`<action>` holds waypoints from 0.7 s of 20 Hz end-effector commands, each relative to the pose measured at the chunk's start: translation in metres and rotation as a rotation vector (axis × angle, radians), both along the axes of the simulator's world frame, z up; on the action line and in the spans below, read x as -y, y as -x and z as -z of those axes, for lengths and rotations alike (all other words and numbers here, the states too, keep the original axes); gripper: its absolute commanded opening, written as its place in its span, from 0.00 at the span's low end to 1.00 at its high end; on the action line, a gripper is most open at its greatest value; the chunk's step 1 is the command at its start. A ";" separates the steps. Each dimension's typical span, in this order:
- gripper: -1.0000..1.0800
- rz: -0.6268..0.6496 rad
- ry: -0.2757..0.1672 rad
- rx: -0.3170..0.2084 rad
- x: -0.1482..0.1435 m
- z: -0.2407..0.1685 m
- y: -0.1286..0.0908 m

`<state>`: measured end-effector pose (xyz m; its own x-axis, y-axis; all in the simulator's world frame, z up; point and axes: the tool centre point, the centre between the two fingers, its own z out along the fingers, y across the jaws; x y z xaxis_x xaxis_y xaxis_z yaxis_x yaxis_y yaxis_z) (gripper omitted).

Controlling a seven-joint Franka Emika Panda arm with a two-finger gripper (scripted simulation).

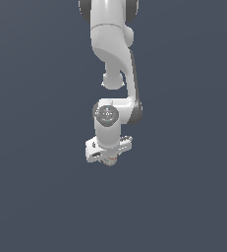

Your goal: Pick up the object and move it to a goal position.

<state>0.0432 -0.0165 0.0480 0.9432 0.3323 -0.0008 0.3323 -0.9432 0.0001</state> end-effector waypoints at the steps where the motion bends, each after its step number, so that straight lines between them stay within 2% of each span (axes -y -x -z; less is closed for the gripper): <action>1: 0.00 -0.001 0.000 0.001 -0.001 0.000 0.000; 14: 0.00 0.000 0.000 0.000 0.007 -0.006 0.006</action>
<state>0.0380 -0.0208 0.0507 0.9430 0.3329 -0.0032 0.3329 -0.9430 -0.0010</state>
